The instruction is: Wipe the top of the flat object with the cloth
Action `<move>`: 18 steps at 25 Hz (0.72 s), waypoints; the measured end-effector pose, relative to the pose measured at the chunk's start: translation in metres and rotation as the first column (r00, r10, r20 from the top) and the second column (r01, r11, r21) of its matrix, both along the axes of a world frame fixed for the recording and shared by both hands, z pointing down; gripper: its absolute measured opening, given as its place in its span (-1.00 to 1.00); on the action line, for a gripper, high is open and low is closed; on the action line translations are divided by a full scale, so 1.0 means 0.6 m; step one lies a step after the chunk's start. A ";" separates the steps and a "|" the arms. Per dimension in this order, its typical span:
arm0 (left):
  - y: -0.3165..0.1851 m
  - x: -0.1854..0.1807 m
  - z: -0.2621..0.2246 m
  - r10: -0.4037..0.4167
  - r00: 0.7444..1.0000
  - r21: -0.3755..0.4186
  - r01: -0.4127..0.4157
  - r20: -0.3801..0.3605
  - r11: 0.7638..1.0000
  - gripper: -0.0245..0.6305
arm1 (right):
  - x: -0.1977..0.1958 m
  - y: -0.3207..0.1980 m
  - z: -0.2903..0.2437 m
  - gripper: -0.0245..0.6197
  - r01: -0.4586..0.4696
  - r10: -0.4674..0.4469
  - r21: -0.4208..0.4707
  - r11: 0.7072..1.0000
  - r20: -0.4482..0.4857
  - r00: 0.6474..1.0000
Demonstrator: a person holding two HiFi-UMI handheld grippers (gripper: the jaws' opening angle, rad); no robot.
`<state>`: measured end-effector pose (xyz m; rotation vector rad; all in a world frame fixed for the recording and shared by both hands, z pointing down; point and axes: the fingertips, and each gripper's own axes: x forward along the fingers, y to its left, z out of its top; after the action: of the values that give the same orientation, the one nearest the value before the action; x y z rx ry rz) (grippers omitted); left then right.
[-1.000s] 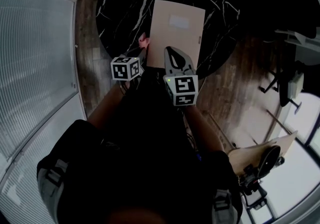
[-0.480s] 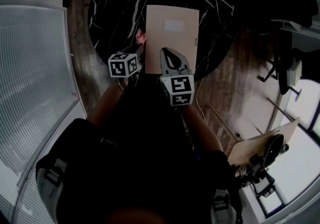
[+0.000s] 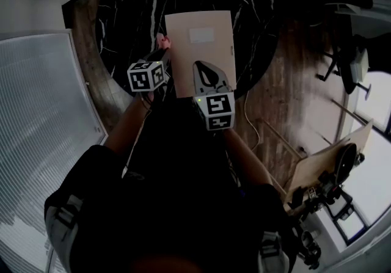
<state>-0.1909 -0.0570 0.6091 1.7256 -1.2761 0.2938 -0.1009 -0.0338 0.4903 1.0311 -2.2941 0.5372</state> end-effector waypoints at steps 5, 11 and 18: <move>-0.040 -0.015 -0.001 0.028 0.999 0.013 -0.028 0.020 1.000 -0.84 | 0.003 -0.014 0.009 -0.94 -0.035 0.035 -0.013 0.999 -0.008 0.999; -0.086 -0.038 -0.003 0.039 0.999 0.026 -0.040 0.027 0.999 -0.84 | -0.001 -0.027 0.017 -0.94 -0.060 0.060 -0.027 0.998 -0.014 0.998; -0.134 -0.050 -0.005 0.071 0.997 0.037 -0.071 0.025 0.997 -0.84 | -0.004 -0.049 0.035 -0.94 -0.097 0.097 -0.048 0.994 -0.015 0.995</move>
<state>-0.2208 -0.1374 0.6062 1.8073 -1.2461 0.3338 -0.1032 -0.0630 0.5114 1.1234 -2.2175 0.6203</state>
